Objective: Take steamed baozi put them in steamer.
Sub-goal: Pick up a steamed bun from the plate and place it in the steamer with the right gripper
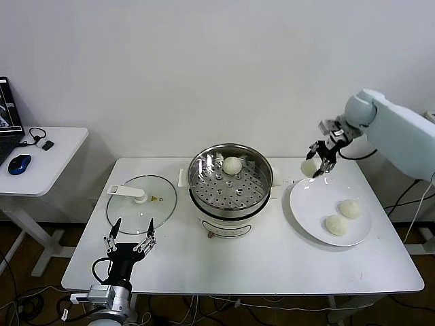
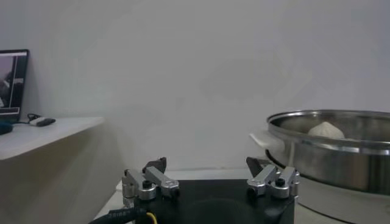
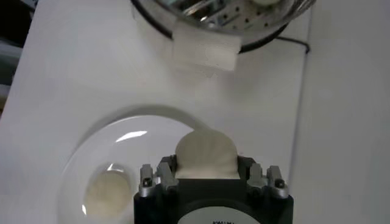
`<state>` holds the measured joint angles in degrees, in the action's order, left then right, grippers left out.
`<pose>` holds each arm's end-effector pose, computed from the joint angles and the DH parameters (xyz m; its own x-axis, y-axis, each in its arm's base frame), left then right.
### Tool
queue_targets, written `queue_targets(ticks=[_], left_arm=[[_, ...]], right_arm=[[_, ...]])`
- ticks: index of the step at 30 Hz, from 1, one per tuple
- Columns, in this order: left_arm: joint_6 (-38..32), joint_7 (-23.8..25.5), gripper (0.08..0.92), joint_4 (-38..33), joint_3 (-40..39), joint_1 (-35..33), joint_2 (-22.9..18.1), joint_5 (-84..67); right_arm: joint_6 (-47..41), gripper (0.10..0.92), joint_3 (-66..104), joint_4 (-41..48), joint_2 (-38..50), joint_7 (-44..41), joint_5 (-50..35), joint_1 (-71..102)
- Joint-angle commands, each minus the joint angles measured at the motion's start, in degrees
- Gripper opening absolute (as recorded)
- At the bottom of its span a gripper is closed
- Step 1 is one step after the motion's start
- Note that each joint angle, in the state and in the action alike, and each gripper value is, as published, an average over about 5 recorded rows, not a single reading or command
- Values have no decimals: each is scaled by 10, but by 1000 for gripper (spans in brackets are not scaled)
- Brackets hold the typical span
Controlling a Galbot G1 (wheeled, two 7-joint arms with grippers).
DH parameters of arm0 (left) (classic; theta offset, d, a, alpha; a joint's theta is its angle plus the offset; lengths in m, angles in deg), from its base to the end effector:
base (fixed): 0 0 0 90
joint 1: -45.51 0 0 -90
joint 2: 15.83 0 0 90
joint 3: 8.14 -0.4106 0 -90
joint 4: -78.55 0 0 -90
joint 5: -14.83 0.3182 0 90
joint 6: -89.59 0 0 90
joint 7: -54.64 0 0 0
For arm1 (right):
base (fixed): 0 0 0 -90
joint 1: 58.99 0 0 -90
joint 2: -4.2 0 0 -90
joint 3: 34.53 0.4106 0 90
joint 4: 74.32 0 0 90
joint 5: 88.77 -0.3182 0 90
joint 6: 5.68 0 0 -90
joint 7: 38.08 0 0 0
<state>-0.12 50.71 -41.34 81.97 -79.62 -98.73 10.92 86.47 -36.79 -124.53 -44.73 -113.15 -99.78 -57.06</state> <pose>0.0817 0.0317 -0.3632 -0.9953 -0.0088 0.0967 -0.0048 0.9991 0.0412 0.6229 -0.2194 -0.0306 -0.1663 -0.2041 0.9647 -0.9690 -0.1472 -0.1982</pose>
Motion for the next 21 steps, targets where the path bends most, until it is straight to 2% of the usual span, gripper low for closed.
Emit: queue_targets(ticks=[1, 12, 21], left_arm=[[1, 0, 823, 1, -2, 2, 0, 2], [4, -9, 823, -5, -2, 5, -5, 31], [5, -11, 823, -16, -2, 4, -7, 47]], right_arm=[[-51, 638, -101, -37, -31, -6, -130, -135], [-101, 645, -112, -9, -169, 12, -181, -130], [-132, 645, -109, 27, -278, 34, -191, -71]])
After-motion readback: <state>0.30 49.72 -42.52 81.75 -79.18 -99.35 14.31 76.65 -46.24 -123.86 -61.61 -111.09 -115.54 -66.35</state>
